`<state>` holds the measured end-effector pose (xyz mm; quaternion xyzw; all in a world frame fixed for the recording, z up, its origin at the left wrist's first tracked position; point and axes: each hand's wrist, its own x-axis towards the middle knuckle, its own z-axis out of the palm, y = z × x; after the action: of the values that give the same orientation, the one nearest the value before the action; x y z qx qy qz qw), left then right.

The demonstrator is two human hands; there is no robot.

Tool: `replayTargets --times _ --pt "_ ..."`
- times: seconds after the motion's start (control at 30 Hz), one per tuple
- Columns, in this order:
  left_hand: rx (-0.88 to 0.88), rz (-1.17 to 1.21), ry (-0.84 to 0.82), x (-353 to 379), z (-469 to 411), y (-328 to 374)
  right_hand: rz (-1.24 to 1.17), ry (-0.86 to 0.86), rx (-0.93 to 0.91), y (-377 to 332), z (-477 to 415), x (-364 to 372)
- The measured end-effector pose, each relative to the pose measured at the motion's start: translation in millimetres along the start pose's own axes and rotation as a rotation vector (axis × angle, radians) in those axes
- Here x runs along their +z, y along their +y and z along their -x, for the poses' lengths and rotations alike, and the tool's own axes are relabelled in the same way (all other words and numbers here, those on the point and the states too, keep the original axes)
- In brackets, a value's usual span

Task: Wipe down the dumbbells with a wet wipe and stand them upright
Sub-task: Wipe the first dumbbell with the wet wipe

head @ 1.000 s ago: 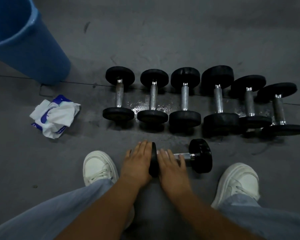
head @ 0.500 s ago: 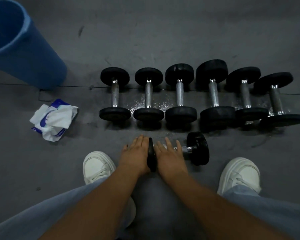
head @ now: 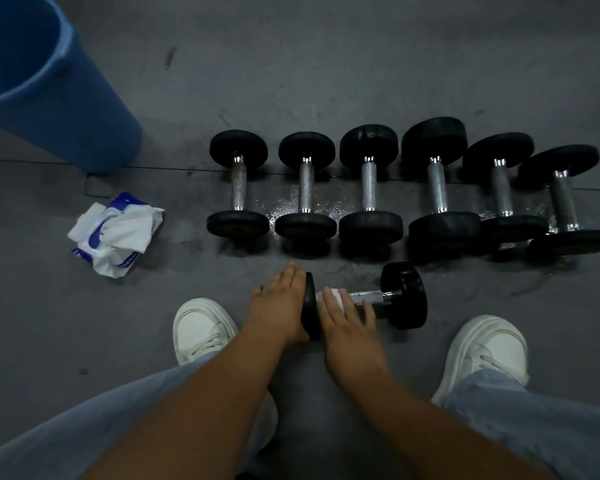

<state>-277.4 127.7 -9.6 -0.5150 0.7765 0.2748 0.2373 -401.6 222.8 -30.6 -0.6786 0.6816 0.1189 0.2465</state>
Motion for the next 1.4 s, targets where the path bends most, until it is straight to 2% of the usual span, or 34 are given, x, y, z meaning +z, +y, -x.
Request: replayTargets --times 0.13,0.2,0.27,0.4,0.57,0.73,0.83,1.03,1.27,1.4 --pt "0.063 -0.033 0.132 0 2 2 0.04 0.021 0.035 -2 -34 -18" --pt "0.092 -0.001 0.178 11 15 6 -0.005 0.03 0.08 -7 -19 -11" --pt "0.095 0.011 0.21 23 24 12 -0.017 0.053 0.047 -5 -4 -2" --pt "0.027 -0.04 0.167 18 9 15 0.032 0.053 0.04 2 -29 -5" --pt "0.048 -0.066 0.102 0 -7 9 -0.043 0.139 0.046 -5 -2 4" --pt "0.052 -0.066 0.098 0 -15 5 0.024 0.148 0.058 4 -36 0" --pt "0.052 -0.048 0.092 0 -11 6 -0.006 0.191 0.034 1 -19 7" --pt "0.045 -0.048 0.101 1 -11 7 -0.01 0.103 0.01 6 -47 -15" --pt "0.043 -0.015 0.115 3 -10 8 -0.022 0.141 0.008 4 -34 -7" --pt "0.054 -0.017 0.105 2 -11 6 -0.053 0.089 0.044 0 -36 -16"
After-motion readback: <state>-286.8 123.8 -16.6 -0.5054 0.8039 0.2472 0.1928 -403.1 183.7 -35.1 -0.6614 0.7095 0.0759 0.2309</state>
